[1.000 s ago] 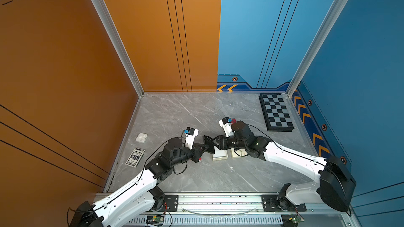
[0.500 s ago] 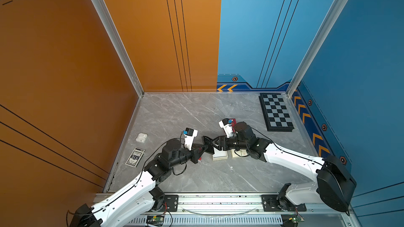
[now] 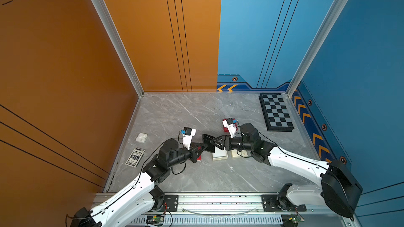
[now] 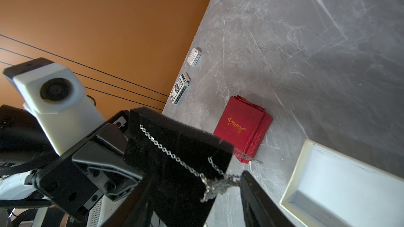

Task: Take the necklace out of the lift-off lid jewelry box
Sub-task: Pick up the necklace from the inner lining.

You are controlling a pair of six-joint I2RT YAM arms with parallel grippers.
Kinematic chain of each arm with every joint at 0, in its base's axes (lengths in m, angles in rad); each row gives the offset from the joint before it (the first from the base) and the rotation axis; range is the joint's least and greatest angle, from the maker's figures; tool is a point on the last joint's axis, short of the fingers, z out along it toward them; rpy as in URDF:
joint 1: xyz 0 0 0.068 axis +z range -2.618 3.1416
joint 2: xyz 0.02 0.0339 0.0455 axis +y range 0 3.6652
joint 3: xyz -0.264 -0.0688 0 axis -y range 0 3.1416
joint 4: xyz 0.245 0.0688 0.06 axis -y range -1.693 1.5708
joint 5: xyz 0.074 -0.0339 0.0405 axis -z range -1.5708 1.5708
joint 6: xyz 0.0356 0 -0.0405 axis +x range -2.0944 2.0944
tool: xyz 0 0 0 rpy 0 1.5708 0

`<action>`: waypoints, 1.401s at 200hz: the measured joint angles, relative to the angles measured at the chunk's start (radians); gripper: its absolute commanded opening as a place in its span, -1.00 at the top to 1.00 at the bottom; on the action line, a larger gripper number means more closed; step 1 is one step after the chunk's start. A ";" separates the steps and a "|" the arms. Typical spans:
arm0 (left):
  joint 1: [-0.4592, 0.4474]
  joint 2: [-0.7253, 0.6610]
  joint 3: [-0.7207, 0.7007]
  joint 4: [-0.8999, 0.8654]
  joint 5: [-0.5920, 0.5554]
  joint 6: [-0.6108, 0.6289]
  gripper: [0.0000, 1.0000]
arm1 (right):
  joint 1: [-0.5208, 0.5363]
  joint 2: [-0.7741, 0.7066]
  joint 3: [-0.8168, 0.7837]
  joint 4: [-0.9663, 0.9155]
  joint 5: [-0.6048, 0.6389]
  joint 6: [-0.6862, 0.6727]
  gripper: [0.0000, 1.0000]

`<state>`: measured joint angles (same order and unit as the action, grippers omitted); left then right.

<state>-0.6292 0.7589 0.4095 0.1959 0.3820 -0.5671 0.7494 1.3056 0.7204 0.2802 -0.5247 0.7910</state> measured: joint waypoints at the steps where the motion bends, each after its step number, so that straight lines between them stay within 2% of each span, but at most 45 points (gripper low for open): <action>1: 0.000 0.000 0.000 0.001 0.001 0.000 1.00 | 0.000 0.000 0.000 0.000 0.000 0.000 -0.24; 65: 0.002 0.000 -0.002 0.028 0.021 -0.010 1.00 | -0.004 0.010 0.000 0.058 -0.025 0.025 -0.04; 119: 0.008 0.000 -0.004 0.034 0.025 -0.011 1.00 | -0.009 0.019 0.000 0.060 -0.023 0.035 0.36; 237: 0.010 0.013 -0.012 0.040 0.042 -0.026 1.00 | -0.035 -0.012 0.079 -0.135 0.059 -0.053 0.86; 280: 0.010 0.013 -0.012 0.040 0.047 -0.027 1.00 | -0.036 -0.012 0.107 -0.180 0.089 -0.078 0.91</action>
<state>-0.6197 0.7723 0.3973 0.2363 0.4286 -0.5938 0.7132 1.2938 0.8272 0.0998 -0.4355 0.7132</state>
